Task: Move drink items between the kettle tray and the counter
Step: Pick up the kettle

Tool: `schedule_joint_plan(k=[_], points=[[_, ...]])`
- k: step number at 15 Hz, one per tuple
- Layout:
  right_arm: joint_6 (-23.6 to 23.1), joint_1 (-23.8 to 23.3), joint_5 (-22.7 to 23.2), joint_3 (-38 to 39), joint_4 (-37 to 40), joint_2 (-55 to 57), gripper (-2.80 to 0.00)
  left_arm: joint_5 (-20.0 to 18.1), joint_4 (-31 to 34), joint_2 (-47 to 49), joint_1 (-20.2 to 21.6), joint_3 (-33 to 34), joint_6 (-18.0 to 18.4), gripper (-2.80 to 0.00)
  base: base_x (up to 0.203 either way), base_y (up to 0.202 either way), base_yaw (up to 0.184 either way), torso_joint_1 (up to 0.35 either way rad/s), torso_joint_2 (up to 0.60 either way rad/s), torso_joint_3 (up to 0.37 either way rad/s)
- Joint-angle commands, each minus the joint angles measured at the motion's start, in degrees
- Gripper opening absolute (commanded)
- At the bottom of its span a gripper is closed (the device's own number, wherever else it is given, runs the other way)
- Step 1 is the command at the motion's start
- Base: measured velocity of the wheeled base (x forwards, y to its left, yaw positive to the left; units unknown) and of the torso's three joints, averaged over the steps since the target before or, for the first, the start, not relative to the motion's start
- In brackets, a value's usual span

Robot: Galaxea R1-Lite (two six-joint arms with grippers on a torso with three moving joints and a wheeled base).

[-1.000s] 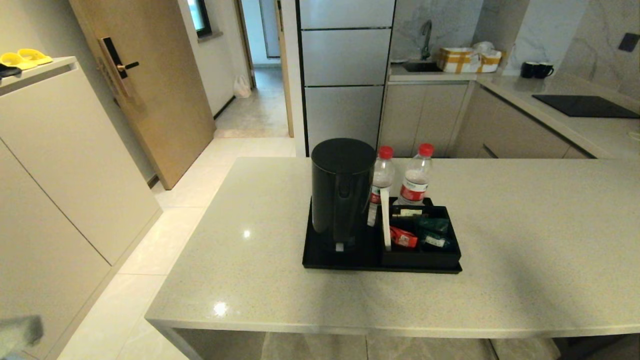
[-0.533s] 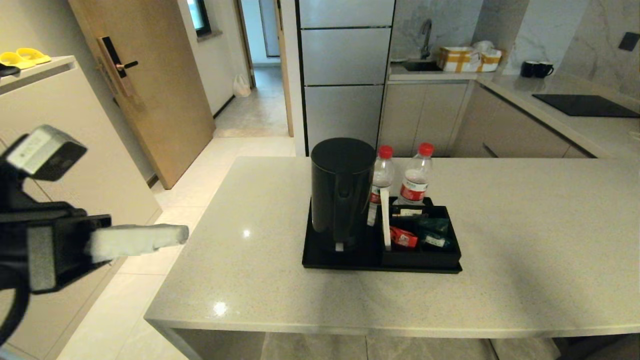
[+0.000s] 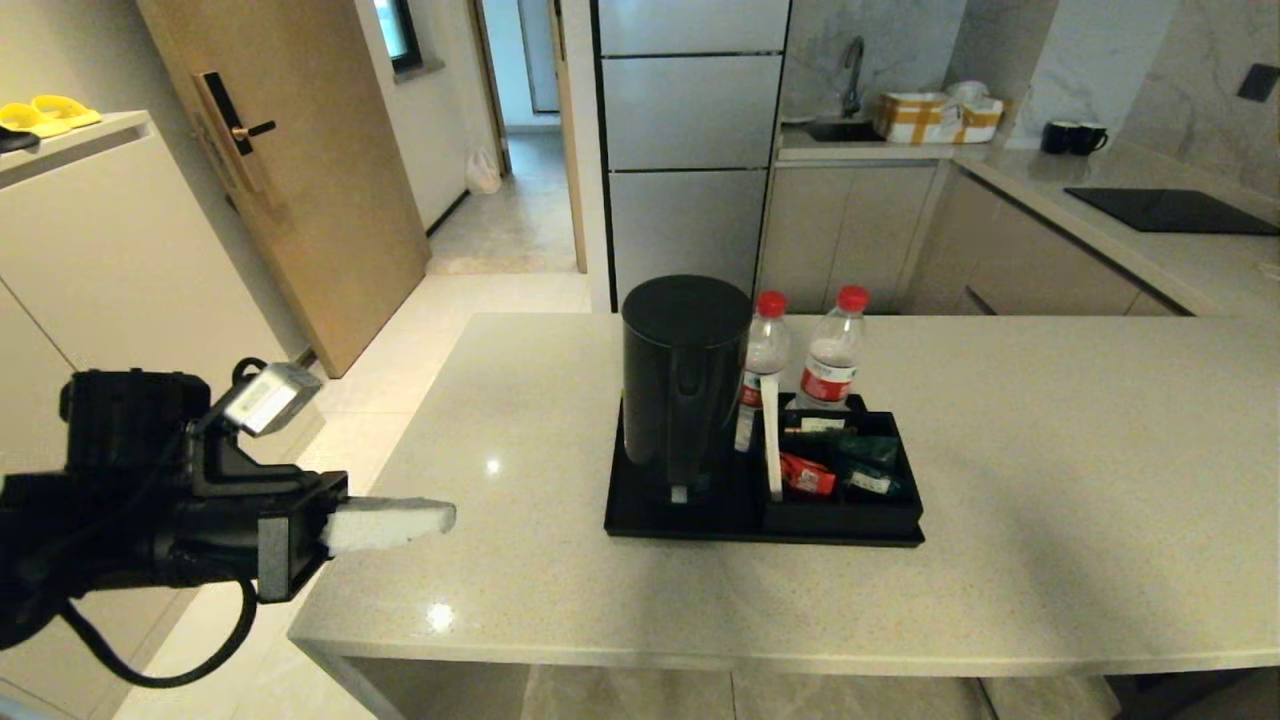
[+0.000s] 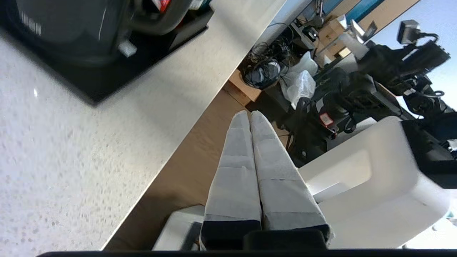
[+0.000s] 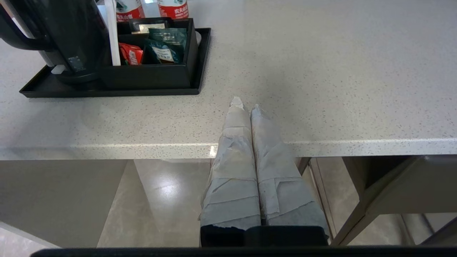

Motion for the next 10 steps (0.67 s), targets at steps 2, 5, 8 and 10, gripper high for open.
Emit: schedule_joint_plan(k=[2, 5, 8, 10], points=[[-0.01, 0.01, -0.02, 0.0, 0.0, -0.09, -2.8, -0.54, -0.39, 5.66, -0.05, -0.74, 0.24, -2.8, 0.0, 0.0, 0.0, 0.0, 0.0, 0.0], [-0.01, 0.01, -0.02, 0.0, 0.0, -0.09, -2.8, -0.89, -0.42, 6.03, -0.05, -0.35, 0.48, -2.8, 0.0, 0.0, 0.0, 0.0, 0.0, 0.0], [-0.01, 0.01, -0.02, 0.0, 0.0, -0.09, -2.8, -0.89, -0.42, 5.41, -1.19, 0.27, 0.48, -2.8, 0.0, 0.0, 0.0, 0.0, 0.0, 0.0], [-0.01, 0.01, -0.02, 0.0, 0.0, -0.09, -2.8, -0.87, -0.42, 5.51, -1.28, 0.0, 0.31, -2.8, 0.0, 0.0, 0.0, 0.0, 0.0, 0.0]])
